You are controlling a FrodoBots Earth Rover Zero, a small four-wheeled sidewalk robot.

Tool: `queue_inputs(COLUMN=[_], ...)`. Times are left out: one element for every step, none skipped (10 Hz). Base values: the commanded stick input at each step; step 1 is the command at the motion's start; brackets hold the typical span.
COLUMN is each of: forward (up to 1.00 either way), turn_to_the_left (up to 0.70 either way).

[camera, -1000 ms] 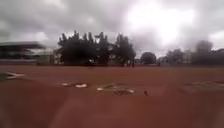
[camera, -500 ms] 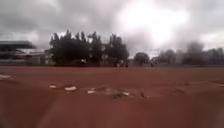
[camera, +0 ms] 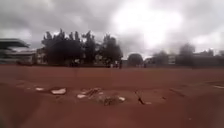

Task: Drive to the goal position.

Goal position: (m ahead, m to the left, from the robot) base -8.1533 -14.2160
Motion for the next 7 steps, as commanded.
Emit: queue_inputs(forward=[0.16,0.48,0.56,0.15,0.0,0.0,0.0], turn_to_the_left=[-0.31,-0.33,-0.28,-0.08,0.0,0.0,0.0])
